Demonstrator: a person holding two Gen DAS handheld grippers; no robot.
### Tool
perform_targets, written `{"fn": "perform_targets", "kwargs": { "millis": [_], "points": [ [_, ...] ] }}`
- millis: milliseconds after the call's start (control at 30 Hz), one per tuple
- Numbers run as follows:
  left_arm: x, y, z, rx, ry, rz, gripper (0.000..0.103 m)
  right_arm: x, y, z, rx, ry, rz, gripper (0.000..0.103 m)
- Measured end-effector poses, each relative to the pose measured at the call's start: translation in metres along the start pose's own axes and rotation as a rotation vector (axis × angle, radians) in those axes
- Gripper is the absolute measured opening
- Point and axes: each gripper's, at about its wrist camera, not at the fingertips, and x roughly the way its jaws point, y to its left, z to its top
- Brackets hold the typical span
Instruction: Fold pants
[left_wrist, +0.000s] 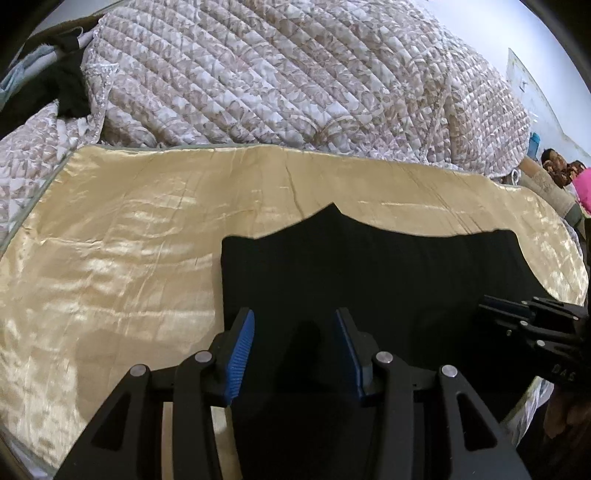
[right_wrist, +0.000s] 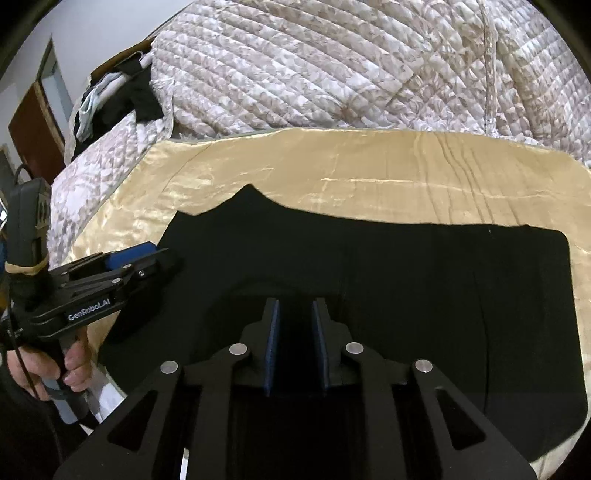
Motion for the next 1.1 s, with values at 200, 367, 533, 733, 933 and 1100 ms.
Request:
{"fn": "perform_targets", "kwargs": {
  "millis": [200, 367, 533, 733, 933, 1100],
  "points": [
    [-0.004, -0.005, -0.023, 0.011, 0.031, -0.006, 0.047, -0.006, 0.022, -0.022, -0.122, -0.026, -0.057, 0.018],
    [-0.006, -0.009, -0.029, 0.038, 0.016, 0.011, 0.047, -0.004, 0.030, -0.034, -0.206, -0.045, -0.101, 0.024],
    [-0.013, -0.011, -0.034, 0.022, 0.014, 0.015, 0.047, -0.011, 0.028, -0.038, -0.188, -0.046, -0.097, 0.024],
    [-0.025, -0.008, -0.041, 0.005, -0.003, 0.013, 0.047, -0.021, 0.040, -0.049, -0.223, -0.073, -0.090, 0.024],
    [-0.021, -0.010, -0.045, 0.020, 0.008, 0.023, 0.047, -0.019, 0.034, -0.051, -0.189, -0.059, -0.108, 0.024],
    [-0.020, -0.010, -0.046, 0.036, 0.007, 0.031, 0.048, -0.017, 0.020, -0.048, -0.123, -0.065, -0.124, 0.024]
  ]
}}
